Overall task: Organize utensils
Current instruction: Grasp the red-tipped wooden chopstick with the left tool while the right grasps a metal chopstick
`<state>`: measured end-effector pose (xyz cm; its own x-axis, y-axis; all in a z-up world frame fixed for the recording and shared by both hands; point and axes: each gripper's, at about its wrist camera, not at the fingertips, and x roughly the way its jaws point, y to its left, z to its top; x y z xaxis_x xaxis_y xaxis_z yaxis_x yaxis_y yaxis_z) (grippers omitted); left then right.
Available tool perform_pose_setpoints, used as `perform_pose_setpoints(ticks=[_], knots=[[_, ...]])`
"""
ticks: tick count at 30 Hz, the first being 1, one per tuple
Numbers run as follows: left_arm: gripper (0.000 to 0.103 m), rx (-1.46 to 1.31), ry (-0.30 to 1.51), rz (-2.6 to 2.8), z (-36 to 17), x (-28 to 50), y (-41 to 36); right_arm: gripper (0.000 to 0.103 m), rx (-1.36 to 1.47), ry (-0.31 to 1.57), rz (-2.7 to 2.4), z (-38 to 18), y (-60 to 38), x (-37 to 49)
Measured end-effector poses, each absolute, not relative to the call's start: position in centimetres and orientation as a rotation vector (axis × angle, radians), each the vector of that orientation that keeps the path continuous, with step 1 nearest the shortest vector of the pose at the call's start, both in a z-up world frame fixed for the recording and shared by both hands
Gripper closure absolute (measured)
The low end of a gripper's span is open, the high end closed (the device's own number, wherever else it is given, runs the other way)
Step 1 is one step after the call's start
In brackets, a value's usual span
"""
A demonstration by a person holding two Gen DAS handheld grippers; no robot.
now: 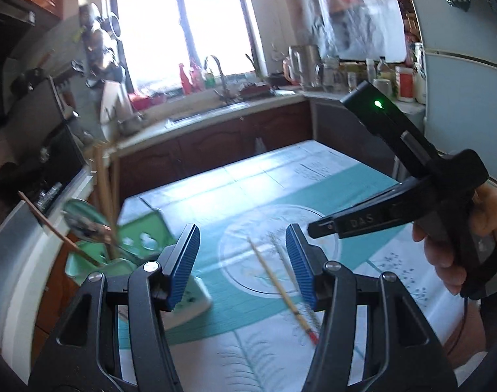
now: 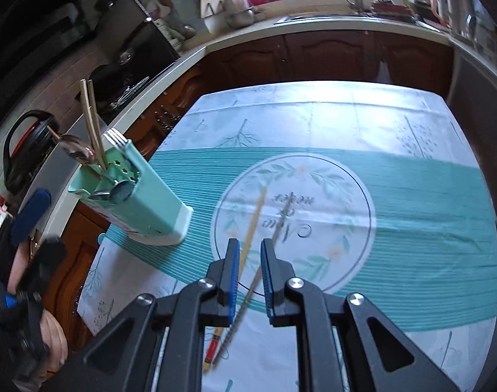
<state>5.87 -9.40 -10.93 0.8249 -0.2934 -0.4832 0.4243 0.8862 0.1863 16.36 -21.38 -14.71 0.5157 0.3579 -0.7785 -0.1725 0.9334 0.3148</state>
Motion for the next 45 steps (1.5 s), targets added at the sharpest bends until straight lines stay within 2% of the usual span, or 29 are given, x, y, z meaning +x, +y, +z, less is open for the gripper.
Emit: perform_pose_setpoints(ticks=[4,6,8,16,24,29,32,45], knots=[[0.053,0.271,0.673,-0.416,-13.4,8.1,-11.6,0.090,0.249,1.006,0.298,-15.2,-22.4,16.0],[0.065,0.262,0.774,-0.411,-15.0,9.5,-12.3,0.090,0.266,1.039,0.283,-15.8,-22.7,16.1],[0.071,0.234,0.888,-0.404,-17.0,11.0,-13.2,0.090,0.281,1.070,0.272,-16.5,-23.0,16.3],[0.073,0.103,1.174,-0.381,-22.2,16.3,-14.3,0.090,0.353,1.127,0.254,-18.5,-24.5,16.5],[0.086,0.069,1.272,-0.344,-22.9,19.9,-14.2,0.090,0.383,1.156,0.272,-19.6,-24.7,16.6],[0.088,0.104,1.311,-0.322,-22.2,20.8,-15.0,0.090,0.386,1.167,0.279,-19.8,-24.9,17.0],[0.096,0.154,1.313,-0.288,-22.0,21.2,-15.2,0.090,0.392,1.167,0.281,-19.8,-25.0,17.3],[0.098,0.221,1.316,-0.279,-22.1,18.5,-11.6,0.090,0.361,1.217,0.281,-20.4,-23.5,18.7]])
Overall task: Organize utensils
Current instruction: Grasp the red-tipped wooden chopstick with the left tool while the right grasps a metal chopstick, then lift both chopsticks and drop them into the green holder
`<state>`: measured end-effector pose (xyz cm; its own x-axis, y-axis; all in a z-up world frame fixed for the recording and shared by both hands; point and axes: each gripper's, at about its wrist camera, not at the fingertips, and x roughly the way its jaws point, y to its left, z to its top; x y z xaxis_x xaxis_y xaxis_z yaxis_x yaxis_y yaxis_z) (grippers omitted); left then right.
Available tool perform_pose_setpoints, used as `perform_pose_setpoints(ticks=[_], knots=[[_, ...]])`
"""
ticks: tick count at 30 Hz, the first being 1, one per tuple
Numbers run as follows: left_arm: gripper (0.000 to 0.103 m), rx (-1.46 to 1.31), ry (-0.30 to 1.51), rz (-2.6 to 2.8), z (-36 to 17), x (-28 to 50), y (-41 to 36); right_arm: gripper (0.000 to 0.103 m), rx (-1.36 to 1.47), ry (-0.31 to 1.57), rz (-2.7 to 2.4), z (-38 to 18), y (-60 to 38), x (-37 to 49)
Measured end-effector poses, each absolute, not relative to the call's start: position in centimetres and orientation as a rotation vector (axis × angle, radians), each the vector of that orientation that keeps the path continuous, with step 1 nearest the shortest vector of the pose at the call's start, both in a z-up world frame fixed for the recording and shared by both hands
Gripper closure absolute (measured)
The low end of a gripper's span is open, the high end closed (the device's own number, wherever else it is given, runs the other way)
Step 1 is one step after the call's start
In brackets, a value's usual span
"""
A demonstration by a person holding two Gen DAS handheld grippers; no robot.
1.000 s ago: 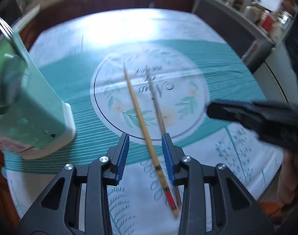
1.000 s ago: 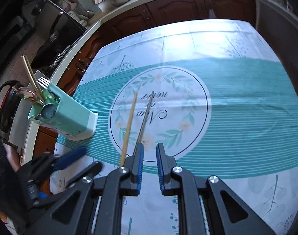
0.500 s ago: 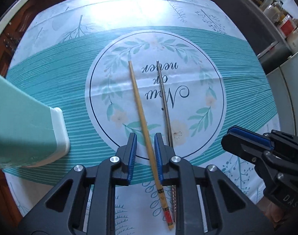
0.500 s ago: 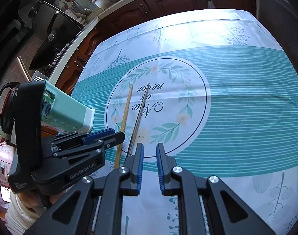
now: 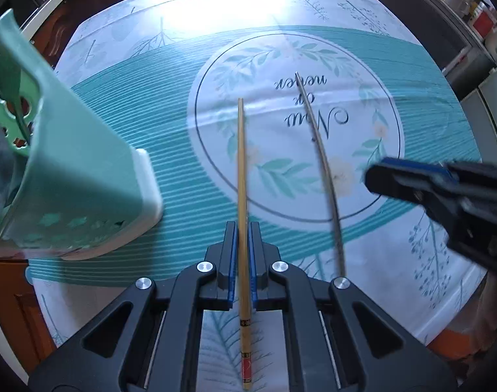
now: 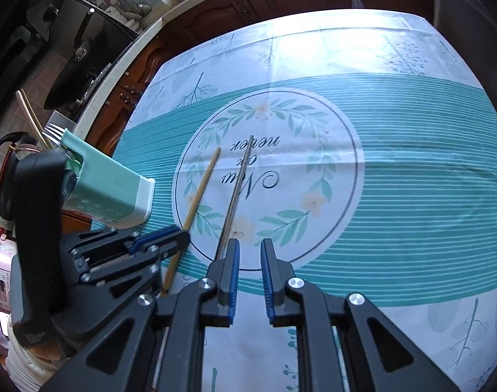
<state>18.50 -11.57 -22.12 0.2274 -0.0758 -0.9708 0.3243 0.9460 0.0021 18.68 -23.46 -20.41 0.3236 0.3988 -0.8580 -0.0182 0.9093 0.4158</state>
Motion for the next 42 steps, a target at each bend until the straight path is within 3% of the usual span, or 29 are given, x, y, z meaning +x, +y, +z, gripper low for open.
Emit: perform_pose_setpoints(ticks=[7,11,18,22,26,34,42], knots=[[0.098,0.239,1.326,-0.309,-22.0,17.5,-10.9,0.090,0.309,1.303,0.254,-21.3,-20.5,21.6],[0.098,0.244,1.315,-0.327,-22.0,16.9,-10.2,0.080,0.228,1.361,0.192,-22.0,-18.5,23.0],[0.098,0.230,1.291,-0.332,-21.8,15.4,-9.1,0.079,0.107,1.389,0.126,-22.3,-16.3,23.9],[0.099,0.215,1.277,-0.357,-21.8,14.5,-8.7,0.095,-0.021,1.387,0.108,-22.5,-15.7,23.7],[0.099,0.175,1.236,-0.402,-20.9,13.1,-8.8,0.098,-0.093,1.385,0.094,-22.4,-16.2,22.7],[0.099,0.138,0.962,-0.419,-15.3,9.7,-7.4,0.098,0.078,1.307,0.167,-21.0,-19.6,20.0],[0.099,0.112,0.594,-0.321,-7.1,5.9,-2.5,0.098,0.175,0.996,0.300,-14.7,-20.6,16.1]])
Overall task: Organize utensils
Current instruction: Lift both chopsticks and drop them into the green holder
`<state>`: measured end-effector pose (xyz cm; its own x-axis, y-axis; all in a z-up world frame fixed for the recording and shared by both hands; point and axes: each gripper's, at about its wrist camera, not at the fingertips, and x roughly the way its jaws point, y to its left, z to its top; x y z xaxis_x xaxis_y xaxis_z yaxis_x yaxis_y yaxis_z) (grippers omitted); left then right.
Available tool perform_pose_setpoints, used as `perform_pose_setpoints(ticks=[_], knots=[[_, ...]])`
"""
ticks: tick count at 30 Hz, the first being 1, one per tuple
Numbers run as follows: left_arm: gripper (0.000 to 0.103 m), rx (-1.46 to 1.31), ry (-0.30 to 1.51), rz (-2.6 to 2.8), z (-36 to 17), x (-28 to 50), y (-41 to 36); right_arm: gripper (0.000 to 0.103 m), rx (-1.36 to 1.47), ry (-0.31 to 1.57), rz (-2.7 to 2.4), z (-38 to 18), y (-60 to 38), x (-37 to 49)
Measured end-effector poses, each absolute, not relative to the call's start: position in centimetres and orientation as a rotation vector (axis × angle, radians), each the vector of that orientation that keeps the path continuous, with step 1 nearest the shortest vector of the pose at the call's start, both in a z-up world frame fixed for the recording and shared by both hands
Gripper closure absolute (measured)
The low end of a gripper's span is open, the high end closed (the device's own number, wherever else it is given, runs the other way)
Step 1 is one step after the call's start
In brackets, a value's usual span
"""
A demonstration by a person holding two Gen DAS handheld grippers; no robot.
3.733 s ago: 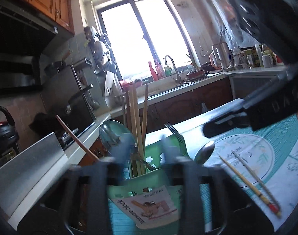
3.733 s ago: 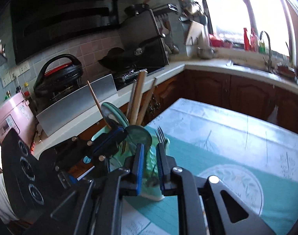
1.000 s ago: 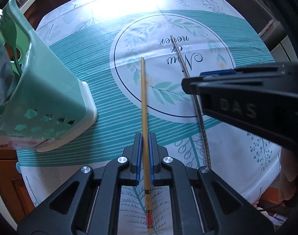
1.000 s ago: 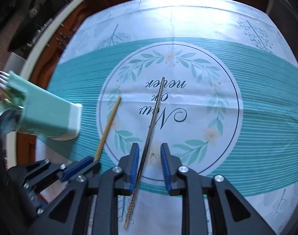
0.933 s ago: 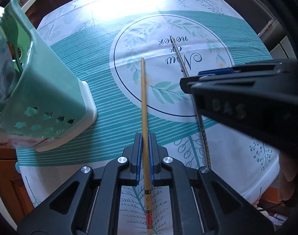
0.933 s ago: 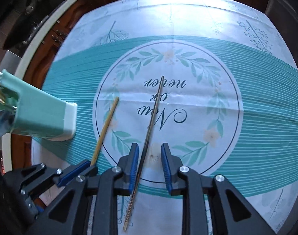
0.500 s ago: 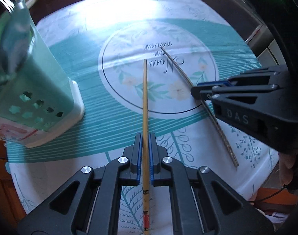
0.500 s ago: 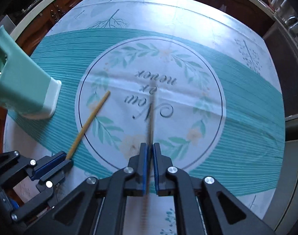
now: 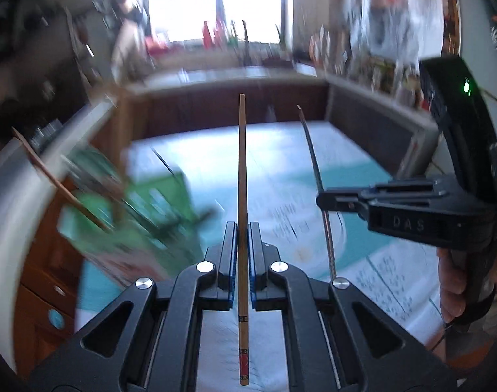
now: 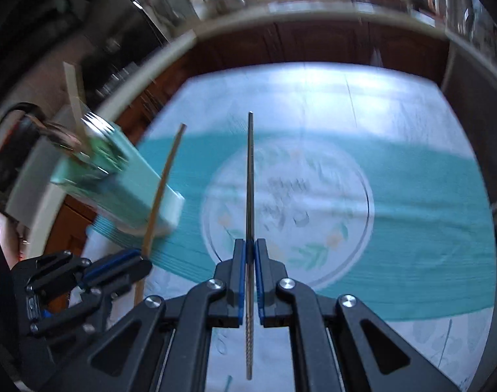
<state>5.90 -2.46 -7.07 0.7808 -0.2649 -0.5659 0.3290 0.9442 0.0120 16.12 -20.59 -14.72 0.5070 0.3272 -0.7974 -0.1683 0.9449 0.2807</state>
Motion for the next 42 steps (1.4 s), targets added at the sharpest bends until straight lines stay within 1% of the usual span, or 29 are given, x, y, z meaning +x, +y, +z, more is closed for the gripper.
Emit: perform_pose_setpoints(ticks=[6,10,15,19,22,24,30,35,39,42], knots=[[0.099,0.087,0.359,-0.257,0.8,3.2,3.9,0.098,0.152,0.799,0.389,-9.4,-18.3,15.1],[0.099,0.049,0.250,-0.190,4.9,2.5,9.5,0.098,0.132,0.665,0.449,-5.1,-15.0,14.9],[0.099,-0.027,0.164,-0.164,6.6,3.9,15.3,0.098,0.100,0.477,0.515,-0.5,-10.9,14.1],[0.099,-0.096,0.128,-0.178,5.9,6.0,18.4,0.098,0.087,0.367,0.536,0.4,-8.0,14.1],[0.099,-0.132,0.083,-0.180,4.6,7.9,19.2,0.098,0.071,0.286,0.532,0.2,-6.4,14.6],[0.099,-0.145,0.054,-0.174,3.3,9.3,19.1,0.098,0.098,0.268,0.548,-0.1,-5.6,15.3],[0.099,-0.132,0.014,-0.144,-1.1,11.6,16.2,0.098,0.114,0.300,0.570,-2.0,-4.1,17.1],[0.099,-0.138,0.037,-0.157,-3.9,13.5,15.5,0.098,0.091,0.325,0.578,-4.3,-3.0,17.7],[0.099,-0.155,0.093,-0.163,-6.4,15.0,15.6,0.098,0.062,0.346,0.588,-5.9,-2.7,17.6],[0.099,-0.164,0.144,-0.168,-7.9,15.6,15.5,0.098,0.048,0.397,0.615,-7.2,-2.4,17.8]])
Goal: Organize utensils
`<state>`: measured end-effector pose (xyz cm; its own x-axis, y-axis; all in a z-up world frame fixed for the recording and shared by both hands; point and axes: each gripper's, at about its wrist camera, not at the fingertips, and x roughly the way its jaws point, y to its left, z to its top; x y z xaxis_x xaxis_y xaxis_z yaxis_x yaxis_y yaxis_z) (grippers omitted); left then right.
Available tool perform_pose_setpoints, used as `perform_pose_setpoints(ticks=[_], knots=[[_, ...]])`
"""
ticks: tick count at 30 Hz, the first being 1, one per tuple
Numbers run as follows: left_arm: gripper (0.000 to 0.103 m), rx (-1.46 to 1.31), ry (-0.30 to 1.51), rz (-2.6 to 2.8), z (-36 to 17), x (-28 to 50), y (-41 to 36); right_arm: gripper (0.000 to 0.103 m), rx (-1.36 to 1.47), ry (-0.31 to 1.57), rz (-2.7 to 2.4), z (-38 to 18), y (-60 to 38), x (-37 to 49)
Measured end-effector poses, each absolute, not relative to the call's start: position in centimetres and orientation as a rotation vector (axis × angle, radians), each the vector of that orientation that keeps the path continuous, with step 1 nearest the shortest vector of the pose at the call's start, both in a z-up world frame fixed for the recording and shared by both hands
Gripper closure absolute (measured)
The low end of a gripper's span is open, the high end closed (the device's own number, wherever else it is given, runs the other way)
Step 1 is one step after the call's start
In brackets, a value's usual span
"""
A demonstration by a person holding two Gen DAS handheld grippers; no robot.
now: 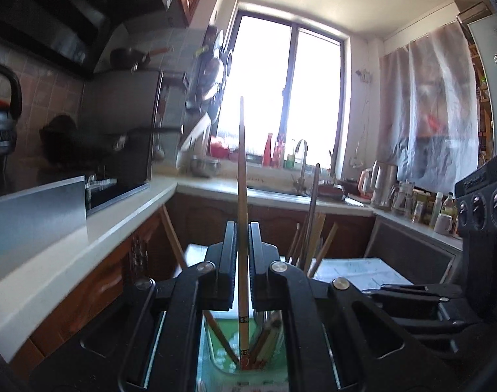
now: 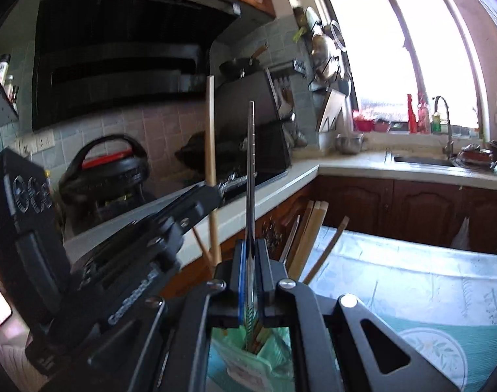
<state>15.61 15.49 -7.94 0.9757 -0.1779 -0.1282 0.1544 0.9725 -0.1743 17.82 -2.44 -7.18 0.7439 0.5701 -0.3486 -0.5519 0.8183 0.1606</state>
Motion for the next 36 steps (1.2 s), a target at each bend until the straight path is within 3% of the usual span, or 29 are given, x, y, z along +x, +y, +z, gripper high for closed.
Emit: perform_pose_setpoints(ticks=[4,7,11,16,19,23,25,29,36], knots=[[0.098,-0.163,0.245,-0.152,-9.9,16.1,15.3,0.097,0.039,0.473,0.634,-8.8,-2.3,18.2],[0.092,-0.175,0.342,-0.157,-11.2,16.8,15.2,0.097,0.037,0.535,0.649,-9.8,-2.3,18.3],[0.062,-0.207,0.415,-0.147,-12.0,16.8,15.2,0.094,0.035,0.575,0.647,-10.2,-2.6,17.9],[0.054,-0.177,0.478,-0.138,-11.2,15.6,14.1,0.090,0.036,0.594,0.646,-9.9,-3.4,17.0],[0.043,-0.157,0.524,-0.173,-9.9,14.1,12.4,0.090,0.034,0.599,0.640,-9.3,-4.0,16.0],[0.022,-0.106,0.551,-0.178,-7.7,11.3,9.3,0.089,0.024,0.625,0.589,-8.4,-5.5,14.0],[0.021,-0.083,0.550,-0.175,-6.7,9.8,7.4,0.087,0.023,0.651,0.538,-7.9,-6.7,12.8],[0.017,-0.037,0.561,-0.175,-5.0,7.1,3.5,0.062,0.062,0.702,0.436,-7.1,-9.8,10.0],[0.005,-0.047,0.622,-0.210,-3.8,4.5,-1.6,0.061,0.118,0.789,0.283,-6.7,-14.8,6.0]])
